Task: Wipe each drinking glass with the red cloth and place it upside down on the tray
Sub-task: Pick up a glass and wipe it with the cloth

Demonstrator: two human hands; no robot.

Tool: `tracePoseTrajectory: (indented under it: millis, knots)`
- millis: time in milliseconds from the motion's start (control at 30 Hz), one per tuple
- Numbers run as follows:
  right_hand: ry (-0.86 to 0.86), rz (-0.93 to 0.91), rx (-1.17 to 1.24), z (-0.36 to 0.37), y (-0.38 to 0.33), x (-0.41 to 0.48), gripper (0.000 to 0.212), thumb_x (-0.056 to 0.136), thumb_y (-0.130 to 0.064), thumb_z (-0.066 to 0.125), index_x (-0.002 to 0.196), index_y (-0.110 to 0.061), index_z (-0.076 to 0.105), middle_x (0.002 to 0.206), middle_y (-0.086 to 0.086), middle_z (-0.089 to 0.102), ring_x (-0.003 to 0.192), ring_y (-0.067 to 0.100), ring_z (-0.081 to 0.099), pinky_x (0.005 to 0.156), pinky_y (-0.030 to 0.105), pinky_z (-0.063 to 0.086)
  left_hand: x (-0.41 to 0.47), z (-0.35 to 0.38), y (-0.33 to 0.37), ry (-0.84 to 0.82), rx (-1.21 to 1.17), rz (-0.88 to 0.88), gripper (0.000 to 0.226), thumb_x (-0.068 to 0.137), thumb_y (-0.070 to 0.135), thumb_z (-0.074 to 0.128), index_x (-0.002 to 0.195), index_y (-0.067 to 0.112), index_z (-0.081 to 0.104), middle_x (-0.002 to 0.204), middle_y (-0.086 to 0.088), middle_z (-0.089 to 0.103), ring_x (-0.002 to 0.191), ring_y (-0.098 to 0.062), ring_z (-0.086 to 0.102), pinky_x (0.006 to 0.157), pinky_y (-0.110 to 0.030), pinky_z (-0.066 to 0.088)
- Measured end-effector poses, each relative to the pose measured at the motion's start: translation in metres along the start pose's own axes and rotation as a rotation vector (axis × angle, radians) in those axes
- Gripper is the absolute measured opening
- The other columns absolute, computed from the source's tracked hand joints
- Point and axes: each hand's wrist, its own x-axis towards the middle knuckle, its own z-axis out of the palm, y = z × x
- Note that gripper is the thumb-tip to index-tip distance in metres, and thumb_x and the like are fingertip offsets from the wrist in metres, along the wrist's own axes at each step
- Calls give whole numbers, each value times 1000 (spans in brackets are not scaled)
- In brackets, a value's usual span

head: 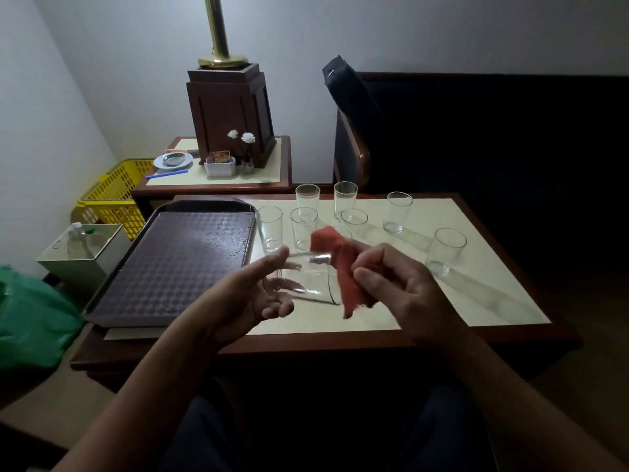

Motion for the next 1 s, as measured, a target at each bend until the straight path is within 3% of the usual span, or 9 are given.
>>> tracePoseTrajectory:
  millis: [100,200,367,500,600,667,800,933,1000]
  knots:
    - [148,-273,-391,2,1,4,48,85,-15,88,124,-29,65,122,-12,77,114,8,72,94,22,59,-2,4,0,-94,53,-89,51,87,37,67,123,1,58,97,-25,65,53,-23,58,39,-19,39]
    - [198,-500,-593,1,9,9,50,81,-24,92,127,-19,73,118,-6,78,108,6,71,92,16,56,-6,5,-1,-143,98,46,46,86,19,73,126,2,59,108,-25,65,68,-27,61,54,-24,50]
    - [106,209,26,5,14,16,38,89,-34,80,108,-1,78,92,10,81,81,19,80,68,32,63,-11,7,2,-148,363,506,44,70,-10,84,105,11,67,135,-14,64,106,-33,67,89,-42,58]
    - [223,-15,-131,1,22,11,32,83,-31,87,112,-22,75,106,-4,79,102,11,75,82,30,64,-14,18,4,-75,424,374,44,83,12,78,124,7,62,111,-21,69,77,-28,68,67,-34,59]
    - [275,-255,-321,5,23,7,37,84,-22,90,114,-19,70,119,-8,75,113,12,72,92,28,62,-6,26,1,38,416,94,53,94,47,61,123,3,58,87,-24,69,49,-25,56,44,-28,38]
    - [280,-199,-363,6,25,7,36,84,-26,91,114,-21,71,114,-9,77,108,10,73,89,25,62,-4,28,-1,20,386,52,55,96,49,58,126,4,54,92,-25,68,53,-26,59,48,-31,40]
    - [240,123,-7,-1,24,12,29,86,-27,87,111,-20,74,100,-1,82,100,19,79,85,31,63,-11,21,-5,-150,221,303,52,88,14,73,137,19,56,125,-22,62,84,-33,66,80,-35,58]
    - [272,-97,-205,1,20,5,33,86,-24,88,112,-32,70,111,-12,78,107,3,73,87,21,62,-5,22,-3,-24,330,273,44,95,38,68,128,11,56,99,-25,66,61,-27,62,51,-29,49]
    - [280,-308,-367,3,20,3,39,85,-23,90,118,-27,69,122,-12,76,113,0,71,93,19,59,0,25,-4,78,443,140,63,96,64,57,119,5,56,82,-21,64,48,-26,57,44,-29,37]
